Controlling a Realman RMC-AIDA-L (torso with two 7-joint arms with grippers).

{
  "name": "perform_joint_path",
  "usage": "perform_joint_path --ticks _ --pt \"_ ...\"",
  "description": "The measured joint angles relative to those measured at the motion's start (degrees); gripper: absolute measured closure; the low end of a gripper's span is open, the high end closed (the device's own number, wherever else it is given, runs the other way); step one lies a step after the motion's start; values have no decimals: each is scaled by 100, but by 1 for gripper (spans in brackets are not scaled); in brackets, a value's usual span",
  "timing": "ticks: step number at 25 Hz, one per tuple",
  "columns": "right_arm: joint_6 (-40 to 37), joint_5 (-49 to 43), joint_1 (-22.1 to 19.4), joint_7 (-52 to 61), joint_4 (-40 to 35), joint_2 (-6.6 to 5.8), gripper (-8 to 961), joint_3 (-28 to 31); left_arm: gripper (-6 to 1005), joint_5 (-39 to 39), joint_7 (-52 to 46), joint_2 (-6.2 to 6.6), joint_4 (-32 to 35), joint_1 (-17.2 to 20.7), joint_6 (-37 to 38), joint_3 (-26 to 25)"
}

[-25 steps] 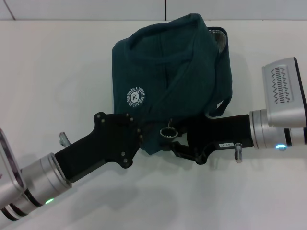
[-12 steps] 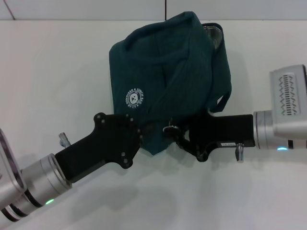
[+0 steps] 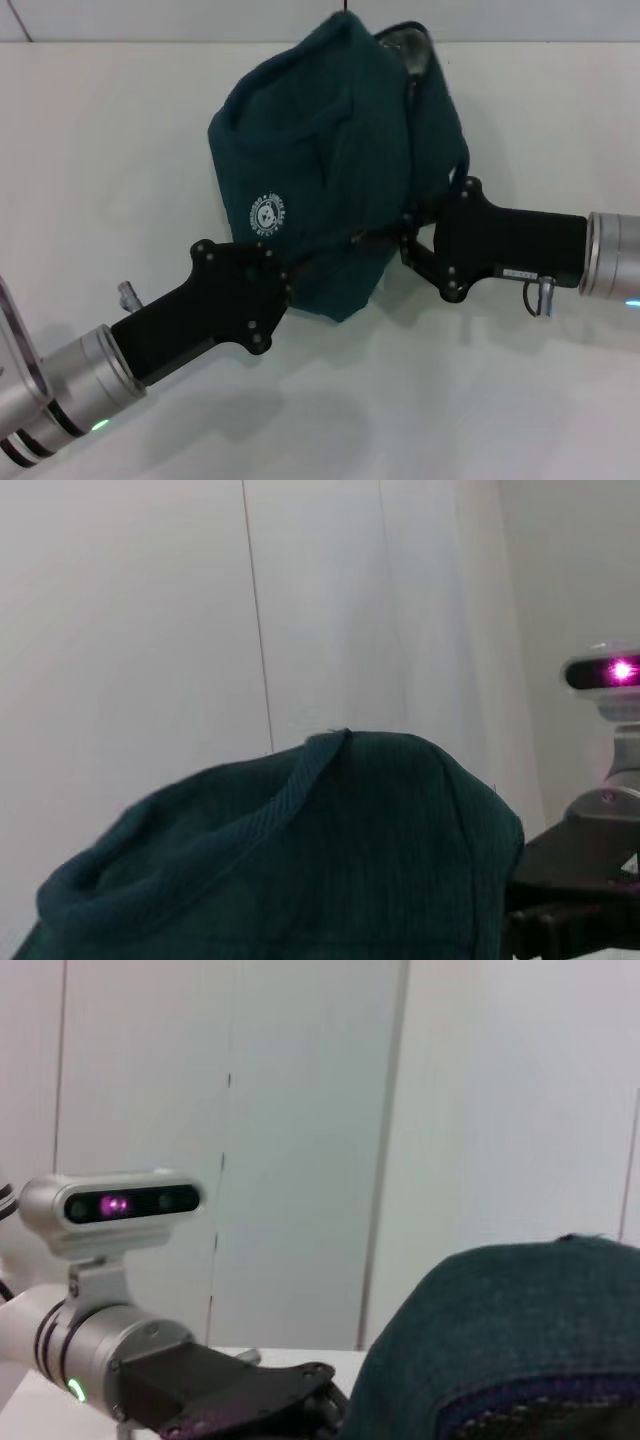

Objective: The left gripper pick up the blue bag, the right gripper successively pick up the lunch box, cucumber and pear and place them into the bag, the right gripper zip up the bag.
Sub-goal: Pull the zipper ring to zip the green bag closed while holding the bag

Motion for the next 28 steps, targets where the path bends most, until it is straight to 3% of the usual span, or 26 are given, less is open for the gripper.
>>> perform_joint_path --ticks 28 --pt "-555 1814 -93 -1814 182 9 934 -55 904 170 261 42 62 -93 -861 118"
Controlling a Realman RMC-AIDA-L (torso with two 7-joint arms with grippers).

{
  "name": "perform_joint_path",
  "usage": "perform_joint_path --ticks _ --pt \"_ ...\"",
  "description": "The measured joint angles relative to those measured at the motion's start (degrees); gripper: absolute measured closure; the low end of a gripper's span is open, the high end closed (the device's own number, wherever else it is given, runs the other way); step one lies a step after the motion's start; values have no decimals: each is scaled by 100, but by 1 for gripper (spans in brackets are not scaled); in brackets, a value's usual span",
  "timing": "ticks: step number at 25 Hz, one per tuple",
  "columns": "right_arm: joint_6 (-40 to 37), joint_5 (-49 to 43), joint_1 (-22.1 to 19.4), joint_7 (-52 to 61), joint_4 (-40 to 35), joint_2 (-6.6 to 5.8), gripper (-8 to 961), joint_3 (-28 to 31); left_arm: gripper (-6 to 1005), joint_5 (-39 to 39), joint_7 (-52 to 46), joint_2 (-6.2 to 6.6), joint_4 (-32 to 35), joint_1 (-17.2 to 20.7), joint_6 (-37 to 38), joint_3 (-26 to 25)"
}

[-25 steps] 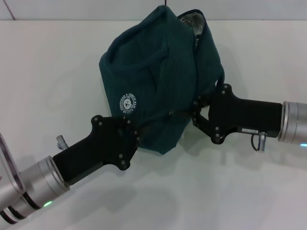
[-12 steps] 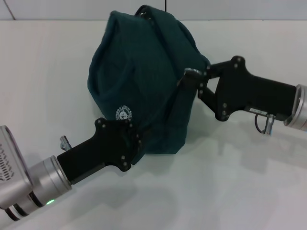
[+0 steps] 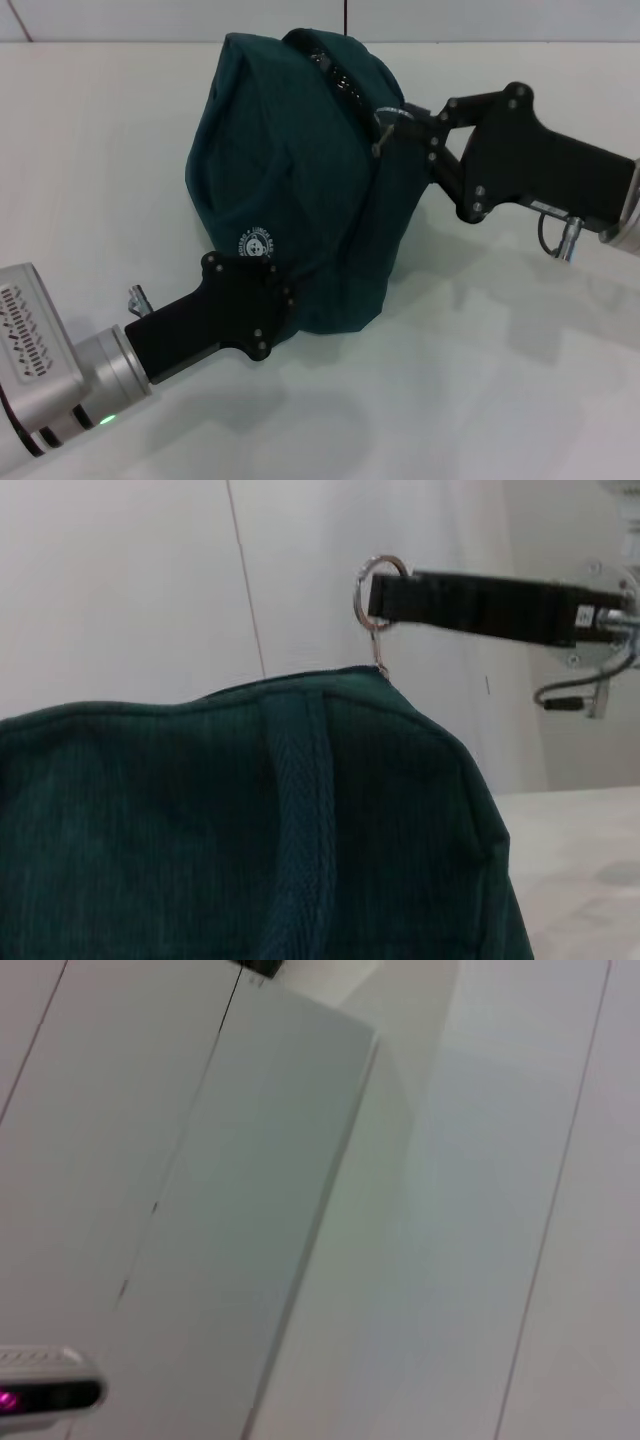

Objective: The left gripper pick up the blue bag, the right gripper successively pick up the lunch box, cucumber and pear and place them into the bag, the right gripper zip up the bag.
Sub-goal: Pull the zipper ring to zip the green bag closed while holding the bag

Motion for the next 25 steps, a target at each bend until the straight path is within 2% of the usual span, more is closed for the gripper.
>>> perform_joint_path --ticks 5,11,19,25 --pt "-66 111 41 -224 74 1 934 -111 897 -117 69 -12 -3 37 22 -37" --pt "-56 416 55 -464 90 1 934 -411 889 -655 683 -68 -216 126 287 -38" --pt "-11 453 183 -518 81 1 934 -434 877 -943 165 -52 -270 132 869 -40" --pt "195 492 353 -565 105 1 934 -454 756 -969 -178 -69 -273 96 1008 -41"
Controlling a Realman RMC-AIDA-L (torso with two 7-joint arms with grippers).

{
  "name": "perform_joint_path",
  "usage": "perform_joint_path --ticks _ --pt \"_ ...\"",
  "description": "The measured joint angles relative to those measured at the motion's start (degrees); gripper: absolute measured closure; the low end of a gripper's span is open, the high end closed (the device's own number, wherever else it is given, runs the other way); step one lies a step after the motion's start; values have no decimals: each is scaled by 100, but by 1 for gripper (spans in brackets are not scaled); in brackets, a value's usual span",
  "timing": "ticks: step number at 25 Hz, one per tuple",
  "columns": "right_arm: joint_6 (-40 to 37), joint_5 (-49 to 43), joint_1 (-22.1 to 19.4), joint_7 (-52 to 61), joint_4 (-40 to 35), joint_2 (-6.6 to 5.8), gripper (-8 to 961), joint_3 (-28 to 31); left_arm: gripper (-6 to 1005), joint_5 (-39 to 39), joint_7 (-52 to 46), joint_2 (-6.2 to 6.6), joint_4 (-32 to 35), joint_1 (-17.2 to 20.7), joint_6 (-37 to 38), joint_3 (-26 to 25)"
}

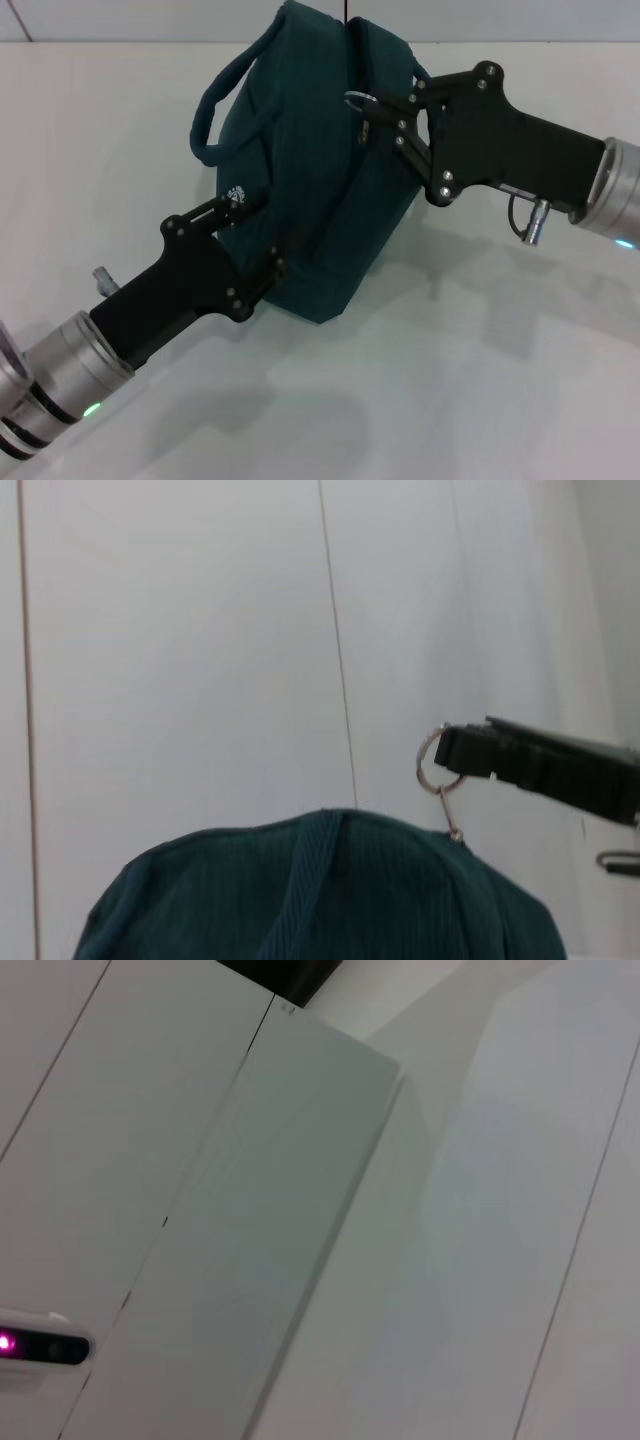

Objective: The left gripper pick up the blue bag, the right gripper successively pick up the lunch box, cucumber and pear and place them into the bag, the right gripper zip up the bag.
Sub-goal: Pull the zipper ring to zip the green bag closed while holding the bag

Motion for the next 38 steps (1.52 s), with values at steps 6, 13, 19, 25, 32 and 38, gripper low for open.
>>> perform_joint_path --ticks 6,13,19,25,32,38 --pt "99 4 98 -131 19 0 934 -9 616 -265 -466 0 -1 -91 75 -7" --pt "224 5 252 -186 196 0 933 -50 287 -413 -764 -2 -1 -283 76 -8" --pt "210 5 288 -345 247 0 933 -59 170 -450 -892 -2 23 -346 204 -7" --pt "212 5 318 -392 251 0 933 -57 312 -527 -891 -2 46 -351 204 -2" --pt "204 4 355 -392 252 0 933 -58 527 -528 -870 -1 45 -359 160 -1" --pt "185 4 339 -393 251 0 933 -58 653 -477 -700 12 65 -359 170 40"
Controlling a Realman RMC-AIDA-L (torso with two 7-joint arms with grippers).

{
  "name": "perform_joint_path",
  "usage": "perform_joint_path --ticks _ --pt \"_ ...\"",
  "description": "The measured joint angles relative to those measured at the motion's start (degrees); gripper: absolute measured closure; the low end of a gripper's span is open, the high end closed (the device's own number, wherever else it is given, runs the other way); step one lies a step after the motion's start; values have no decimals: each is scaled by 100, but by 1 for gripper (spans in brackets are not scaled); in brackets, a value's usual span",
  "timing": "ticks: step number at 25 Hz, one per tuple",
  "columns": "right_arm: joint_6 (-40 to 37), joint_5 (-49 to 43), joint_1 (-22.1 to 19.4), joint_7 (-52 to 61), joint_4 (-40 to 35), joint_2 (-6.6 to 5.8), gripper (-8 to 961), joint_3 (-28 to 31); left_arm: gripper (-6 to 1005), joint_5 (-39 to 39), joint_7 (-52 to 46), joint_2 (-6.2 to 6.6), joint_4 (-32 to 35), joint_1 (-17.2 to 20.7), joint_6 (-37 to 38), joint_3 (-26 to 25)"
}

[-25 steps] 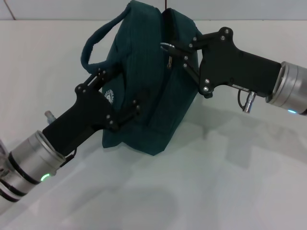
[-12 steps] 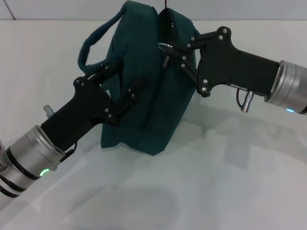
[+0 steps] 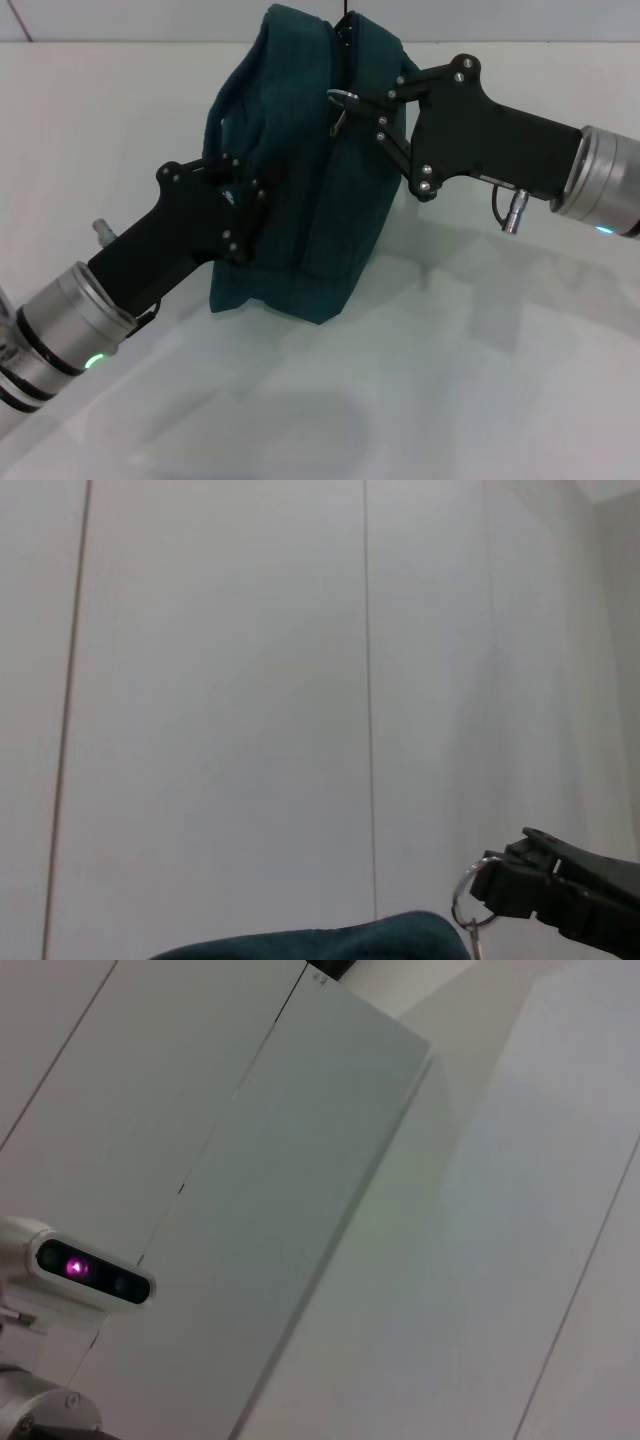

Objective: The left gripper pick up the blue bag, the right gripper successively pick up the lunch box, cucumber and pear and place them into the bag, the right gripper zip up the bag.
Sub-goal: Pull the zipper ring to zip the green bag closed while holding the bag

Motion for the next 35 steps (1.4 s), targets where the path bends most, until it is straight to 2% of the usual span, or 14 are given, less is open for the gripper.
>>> perform_joint_path --ticks 3,8,11,28,35 --pt "-3 41 -21 -2 0 0 933 -1 716 33 142 2 2 13 49 10" --pt "-46 245 -51 -4 29 0 933 -26 916 330 462 27 6 26 199 21" --pt "-67 415 -53 -5 62 0 933 -82 944 382 543 31 6 26 214 22" --pt "-85 1266 -91 -267 381 0 933 -99 903 388 546 89 83 101 204 -3" --pt "-85 1528 -105 -565 423 1 933 -204 886 -81 524 92 85 268 100 -123"
